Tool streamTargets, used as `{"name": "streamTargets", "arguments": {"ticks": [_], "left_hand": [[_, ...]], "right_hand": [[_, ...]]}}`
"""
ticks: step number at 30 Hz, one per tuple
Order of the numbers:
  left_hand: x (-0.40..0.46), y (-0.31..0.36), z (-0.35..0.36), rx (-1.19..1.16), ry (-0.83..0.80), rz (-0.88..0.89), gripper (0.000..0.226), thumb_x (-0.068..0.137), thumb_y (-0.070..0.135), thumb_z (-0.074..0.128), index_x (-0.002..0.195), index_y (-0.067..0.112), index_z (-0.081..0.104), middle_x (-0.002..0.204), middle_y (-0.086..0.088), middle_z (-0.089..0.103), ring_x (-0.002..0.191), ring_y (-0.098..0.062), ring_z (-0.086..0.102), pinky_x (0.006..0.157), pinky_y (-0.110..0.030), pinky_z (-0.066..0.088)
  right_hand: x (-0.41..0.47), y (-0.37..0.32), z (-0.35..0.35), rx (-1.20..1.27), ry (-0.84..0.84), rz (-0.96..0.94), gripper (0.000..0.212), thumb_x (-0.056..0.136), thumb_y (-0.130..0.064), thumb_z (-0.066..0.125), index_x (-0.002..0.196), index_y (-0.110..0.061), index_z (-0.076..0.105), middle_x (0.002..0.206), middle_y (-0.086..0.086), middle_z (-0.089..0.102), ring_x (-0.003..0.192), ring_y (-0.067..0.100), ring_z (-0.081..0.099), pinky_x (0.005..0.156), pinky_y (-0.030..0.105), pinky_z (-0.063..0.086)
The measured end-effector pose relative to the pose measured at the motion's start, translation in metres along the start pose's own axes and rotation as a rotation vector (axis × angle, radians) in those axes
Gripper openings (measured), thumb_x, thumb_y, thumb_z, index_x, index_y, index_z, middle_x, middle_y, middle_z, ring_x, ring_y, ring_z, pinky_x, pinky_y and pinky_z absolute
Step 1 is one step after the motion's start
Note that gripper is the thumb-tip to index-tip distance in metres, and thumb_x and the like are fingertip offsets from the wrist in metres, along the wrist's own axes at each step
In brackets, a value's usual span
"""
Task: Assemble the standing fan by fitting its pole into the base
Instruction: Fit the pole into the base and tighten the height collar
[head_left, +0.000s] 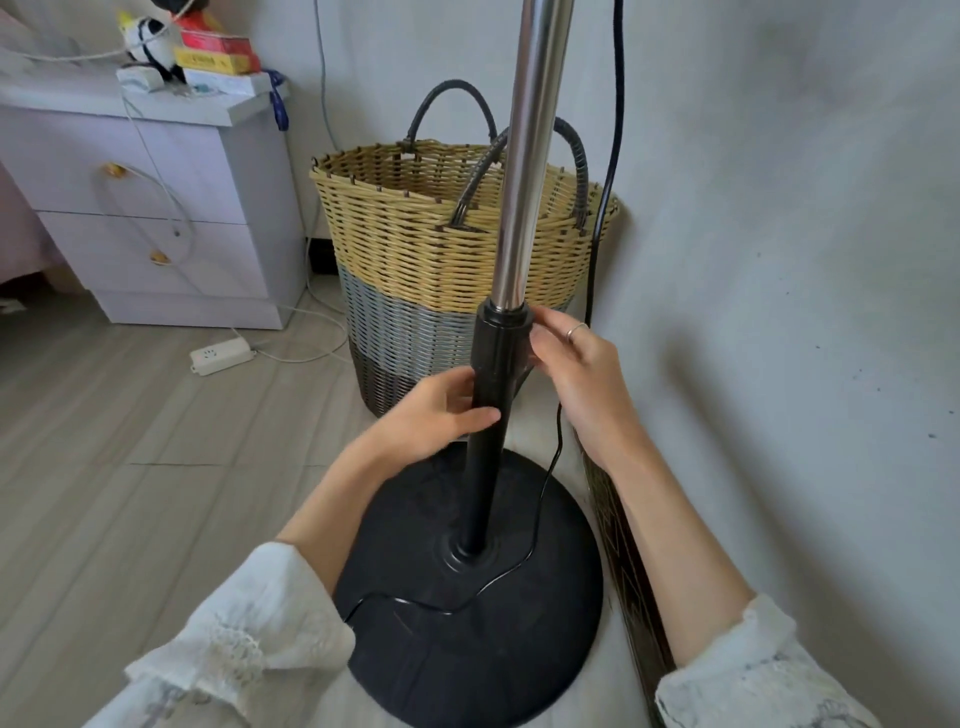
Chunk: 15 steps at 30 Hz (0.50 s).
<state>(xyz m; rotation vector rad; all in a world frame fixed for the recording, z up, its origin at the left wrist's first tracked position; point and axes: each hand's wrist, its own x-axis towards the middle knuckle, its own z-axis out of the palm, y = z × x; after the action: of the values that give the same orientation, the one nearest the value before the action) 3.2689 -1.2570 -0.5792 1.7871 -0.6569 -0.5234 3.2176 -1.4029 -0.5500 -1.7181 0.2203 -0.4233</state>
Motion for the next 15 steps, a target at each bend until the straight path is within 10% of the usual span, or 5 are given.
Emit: {"name": "streamTargets", "arguments": {"ticks": [5,10,15], "left_hand": [[0.004,-0.01,0.011,0.007,0.101,0.04,0.032,0.084,0.004,0.062,0.116,0.005,0.055,0.112,-0.009,0.064,0.108,-0.022,0.061,0.099,-0.04,0.047],[0.009,-0.019,0.01,0.035,0.127,0.044,0.027,0.083,0.01,0.065,0.107,0.018,0.057,0.109,-0.003,0.066,0.107,-0.019,0.062,0.1,-0.045,0.046],[0.011,-0.021,0.008,0.048,0.12,0.052,0.028,0.083,0.013,0.066,0.109,0.02,0.058,0.111,-0.002,0.066,0.108,-0.016,0.061,0.1,-0.044,0.047]], "right_hand": [[0.002,-0.004,0.001,0.04,-0.176,0.054,0.033,0.091,-0.017,0.054,0.124,-0.011,0.057,0.129,0.012,0.057,0.121,0.02,0.053,0.109,0.042,0.037],[0.0,-0.007,0.006,-0.026,-0.009,-0.012,0.037,0.077,-0.01,0.072,0.106,-0.007,0.05,0.103,0.005,0.068,0.088,0.001,0.066,0.076,0.014,0.051],[0.002,-0.011,0.012,-0.27,-0.047,-0.042,0.056,0.078,-0.026,0.072,0.129,-0.021,0.051,0.118,0.006,0.061,0.107,0.016,0.059,0.096,0.031,0.048]]}}
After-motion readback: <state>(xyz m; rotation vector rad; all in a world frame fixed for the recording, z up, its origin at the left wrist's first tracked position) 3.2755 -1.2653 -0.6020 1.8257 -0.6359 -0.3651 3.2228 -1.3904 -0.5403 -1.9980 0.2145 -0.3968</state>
